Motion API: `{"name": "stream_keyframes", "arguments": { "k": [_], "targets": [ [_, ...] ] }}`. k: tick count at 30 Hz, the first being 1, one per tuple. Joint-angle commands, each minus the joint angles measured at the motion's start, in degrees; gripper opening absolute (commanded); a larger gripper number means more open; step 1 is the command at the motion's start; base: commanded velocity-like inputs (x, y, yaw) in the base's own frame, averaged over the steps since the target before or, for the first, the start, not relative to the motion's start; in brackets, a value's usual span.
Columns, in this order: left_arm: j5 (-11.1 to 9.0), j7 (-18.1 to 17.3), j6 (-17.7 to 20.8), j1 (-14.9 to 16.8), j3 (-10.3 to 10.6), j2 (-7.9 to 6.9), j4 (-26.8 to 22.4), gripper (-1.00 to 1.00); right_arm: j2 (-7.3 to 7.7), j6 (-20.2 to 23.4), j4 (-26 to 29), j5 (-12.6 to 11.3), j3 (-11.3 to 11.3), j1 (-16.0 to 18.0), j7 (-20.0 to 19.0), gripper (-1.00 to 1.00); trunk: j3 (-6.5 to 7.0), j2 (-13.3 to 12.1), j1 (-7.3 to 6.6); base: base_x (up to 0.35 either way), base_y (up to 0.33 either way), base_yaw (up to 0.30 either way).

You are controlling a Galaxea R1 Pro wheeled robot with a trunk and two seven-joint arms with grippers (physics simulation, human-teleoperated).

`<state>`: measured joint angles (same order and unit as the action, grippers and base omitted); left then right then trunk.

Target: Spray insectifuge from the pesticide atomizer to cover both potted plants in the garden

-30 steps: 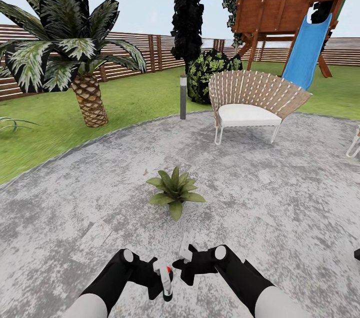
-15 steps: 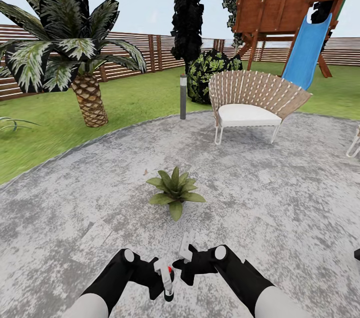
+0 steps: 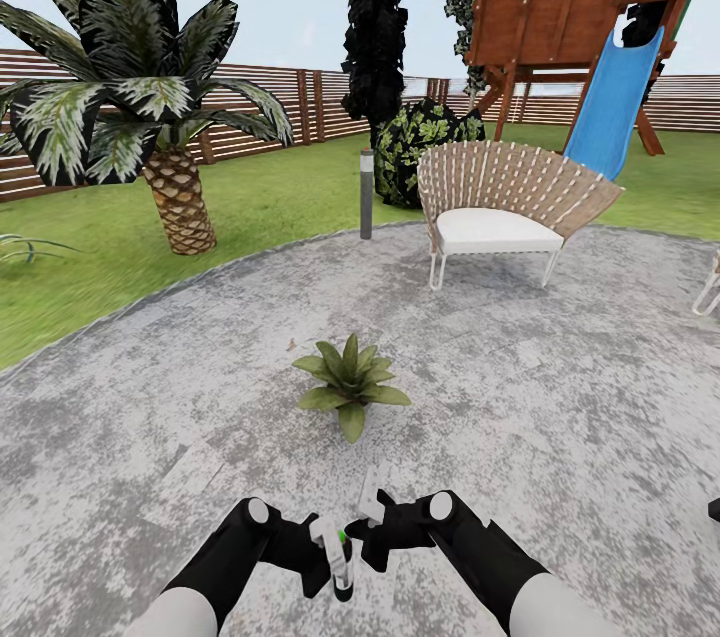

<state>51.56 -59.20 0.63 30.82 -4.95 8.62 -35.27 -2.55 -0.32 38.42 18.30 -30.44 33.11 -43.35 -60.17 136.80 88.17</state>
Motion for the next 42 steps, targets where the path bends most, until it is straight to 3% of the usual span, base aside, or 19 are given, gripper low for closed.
{"name": "stream_keyframes", "arguments": {
  "k": [1,8,15,17,24,27,28,31,37,41,42],
  "targets": [
    [0.4,-0.4,0.1,0.0,-0.5,0.1,-0.1,-1.0,0.0,0.0,0.1,0.4,0.0,0.0,-0.2,-1.0,-0.05,0.0,-0.01,0.0,0.0,0.0],
    [0.3,-0.4,0.1,0.0,-0.4,0.03,-0.1,-1.0,0.0,0.0,0.1,0.4,0.0,0.0,-0.2,-1.0,-0.05,0.0,-0.01,0.0,0.0,0.0],
    [1.1,-0.3,-0.1,-0.2,-0.2,-1.15,0.0,-1.0,0.0,0.0,0.1,0.4,0.0,0.0,-0.2,-1.0,-0.05,0.0,-0.01,0.0,0.0,0.0],
    [1.2,-0.3,-0.2,-0.2,-0.1,-2.55,0.0,-1.0,0.0,0.0,0.1,0.4,0.0,0.0,-0.2,-1.0,-0.05,0.0,-0.01,0.0,0.0,0.0],
    [1.3,-0.4,-0.1,-0.6,-0.1,-10.14,0.0,-1.0,0.08,-0.2,-0.2,0.5,0.2,0.0,-0.1,-1.0,-0.05,0.0,-0.01,0.0,0.0,0.0],
    [1.2,-0.4,-0.2,-0.7,-0.3,-12.36,0.0,-1.0,0.18,-0.2,-0.3,0.5,0.2,0.0,-0.1,-1.0,-0.05,0.0,-0.01,0.0,0.0,0.0],
    [1.2,-0.4,-0.4,-0.7,-0.5,-13.25,0.1,-1.0,0.31,-0.2,-0.4,0.5,0.2,0.0,0.0,1.0,-0.05,0.0,-0.01,0.0,0.0,0.0],
    [1.2,-0.3,-0.4,-0.8,-0.7,-14.29,0.2,-1.0,0.71,-0.2,-0.5,0.5,0.2,0.0,0.1,1.0,-0.05,0.0,-0.01,0.0,0.0,0.0],
    [0.8,0.7,0.1,-0.8,-1.1,-14.66,0.3,-1.0,1.07,-0.4,-2.1,0.4,0.4,-0.1,0.8,1.0,-0.05,0.0,-0.01,0.0,0.0,0.0],
    [0.2,3.3,0.2,-0.8,-6.5,-14.59,0.5,-1.0,1.89,-1.6,-6.6,0.0,0.5,-0.2,8.1,1.0,-0.05,0.0,-0.01,0.0,0.0,0.0],
    [0.0,4.2,0.2,-0.9,-10.9,-14.39,0.5,-1.0,2.05,-3.4,-8.8,-0.4,0.6,-0.3,12.8,1.0,-0.05,0.0,-0.01,0.0,0.0,0.0]
  ]
}}
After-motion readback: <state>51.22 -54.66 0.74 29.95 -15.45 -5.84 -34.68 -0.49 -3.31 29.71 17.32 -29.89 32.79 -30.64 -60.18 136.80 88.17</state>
